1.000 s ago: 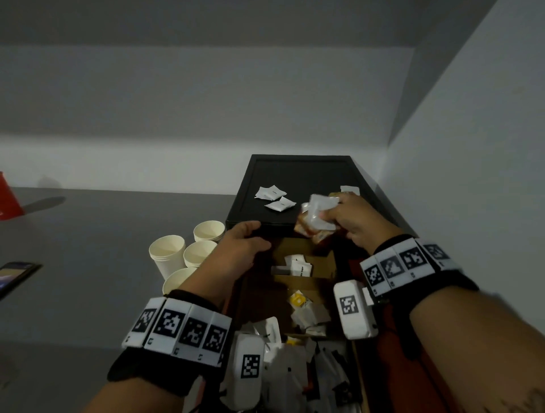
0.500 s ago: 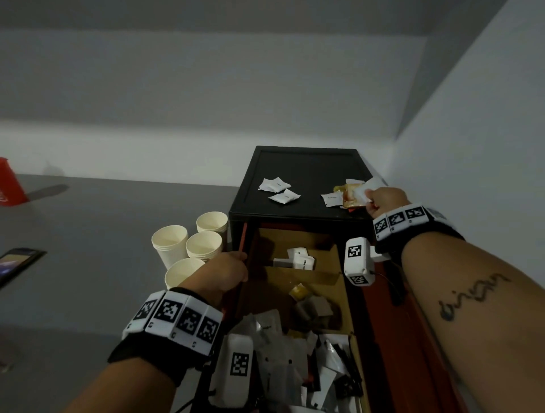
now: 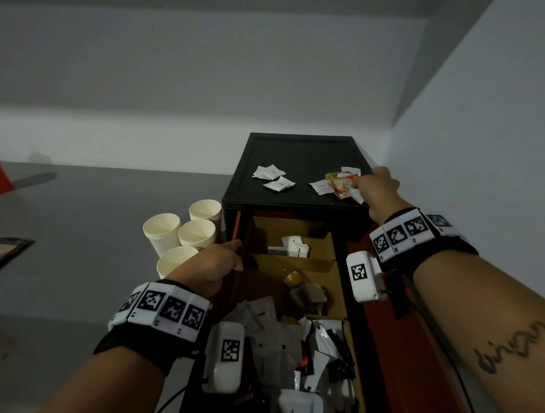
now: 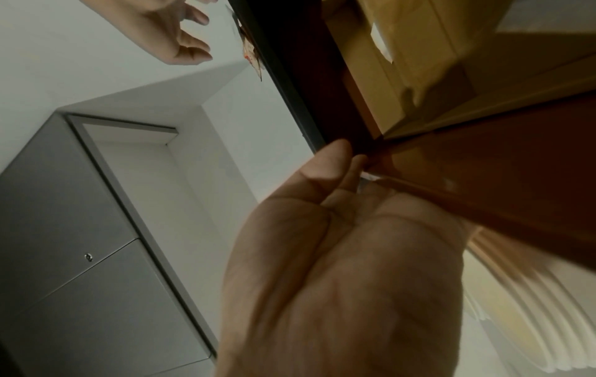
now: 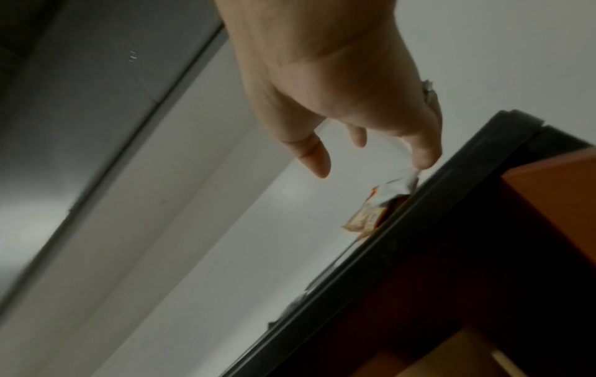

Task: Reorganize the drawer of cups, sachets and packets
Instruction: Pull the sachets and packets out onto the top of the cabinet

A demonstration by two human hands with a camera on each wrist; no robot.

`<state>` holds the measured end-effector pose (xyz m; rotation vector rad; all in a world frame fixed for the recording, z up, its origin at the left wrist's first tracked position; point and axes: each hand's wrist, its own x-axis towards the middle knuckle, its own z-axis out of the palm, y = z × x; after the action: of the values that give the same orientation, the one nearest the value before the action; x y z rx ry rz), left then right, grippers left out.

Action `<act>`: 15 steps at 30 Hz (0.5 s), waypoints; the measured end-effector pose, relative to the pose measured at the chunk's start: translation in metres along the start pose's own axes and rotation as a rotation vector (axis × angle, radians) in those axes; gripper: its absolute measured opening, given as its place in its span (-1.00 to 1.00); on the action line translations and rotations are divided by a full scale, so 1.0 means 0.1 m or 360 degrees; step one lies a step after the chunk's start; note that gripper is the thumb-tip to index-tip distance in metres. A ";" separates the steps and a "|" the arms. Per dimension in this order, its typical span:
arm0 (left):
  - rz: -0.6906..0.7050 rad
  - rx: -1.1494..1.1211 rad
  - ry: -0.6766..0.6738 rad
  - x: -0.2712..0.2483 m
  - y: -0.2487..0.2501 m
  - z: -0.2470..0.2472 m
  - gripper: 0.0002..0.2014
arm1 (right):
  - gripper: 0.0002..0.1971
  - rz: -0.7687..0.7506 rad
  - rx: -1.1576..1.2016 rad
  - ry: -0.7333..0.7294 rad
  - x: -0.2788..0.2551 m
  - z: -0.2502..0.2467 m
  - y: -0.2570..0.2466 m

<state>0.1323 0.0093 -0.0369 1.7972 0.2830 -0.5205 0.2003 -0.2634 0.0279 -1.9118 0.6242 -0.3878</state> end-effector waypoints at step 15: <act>-0.0059 -0.0154 -0.0036 -0.15 -0.06 0.02 -0.38 | -0.12 -0.0613 -0.1780 -0.2127 -1.64 0.23 0.40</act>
<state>0.1163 0.0103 -0.0348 1.6938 0.3217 -0.5440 0.0692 -0.1631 -0.0161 -2.6973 -0.5890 1.2191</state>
